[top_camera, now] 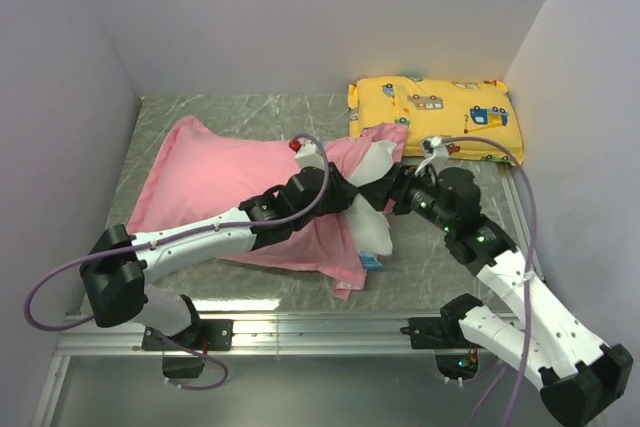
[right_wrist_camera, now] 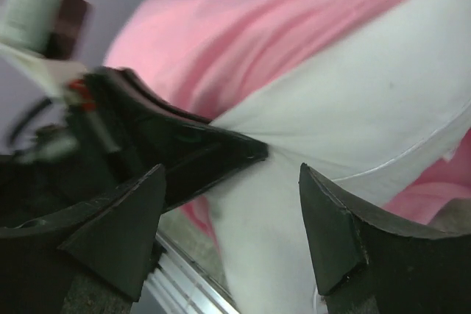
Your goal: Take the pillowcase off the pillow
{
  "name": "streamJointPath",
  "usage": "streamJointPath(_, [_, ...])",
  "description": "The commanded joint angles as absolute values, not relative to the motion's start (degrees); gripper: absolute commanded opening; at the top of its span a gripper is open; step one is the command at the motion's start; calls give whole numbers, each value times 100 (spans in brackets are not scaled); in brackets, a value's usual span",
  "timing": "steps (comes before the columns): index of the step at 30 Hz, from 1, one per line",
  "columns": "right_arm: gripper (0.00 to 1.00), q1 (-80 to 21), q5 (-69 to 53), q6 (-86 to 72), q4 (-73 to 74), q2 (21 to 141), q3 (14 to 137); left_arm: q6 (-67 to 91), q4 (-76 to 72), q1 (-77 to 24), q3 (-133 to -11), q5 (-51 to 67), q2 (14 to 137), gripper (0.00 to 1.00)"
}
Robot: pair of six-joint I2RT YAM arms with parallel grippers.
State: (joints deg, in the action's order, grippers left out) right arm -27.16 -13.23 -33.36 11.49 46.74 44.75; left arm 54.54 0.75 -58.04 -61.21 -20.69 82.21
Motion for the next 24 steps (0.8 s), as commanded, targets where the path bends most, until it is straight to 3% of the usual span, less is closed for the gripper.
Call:
streamJointPath(1, [80,-2900,-747,-3261,1117,4869,3790,5467,-546,-5906,-6521,-2003,8007,36])
streamJointPath(4, [80,-2935,-581,-3278,906,4808,3385,5414,-335,-5915,-6565,-2188,7911,60])
streamJointPath(7, [80,-2936,-554,-3199,817,4755,3208,5335,-97,-5915,-6644,-2250,7770,71])
streamJointPath(17, [80,-2962,-528,-3120,896,4545,3164,5081,2239,-5985,-7434,-3321,7444,77])
streamJointPath(21, [81,-3006,-554,-3076,1054,4298,3357,4791,3643,-5985,-7883,-3814,7926,81])
streamJointPath(24, [82,-3093,-519,-3024,1169,4385,3507,4668,3753,-5985,-7884,-3920,8235,86])
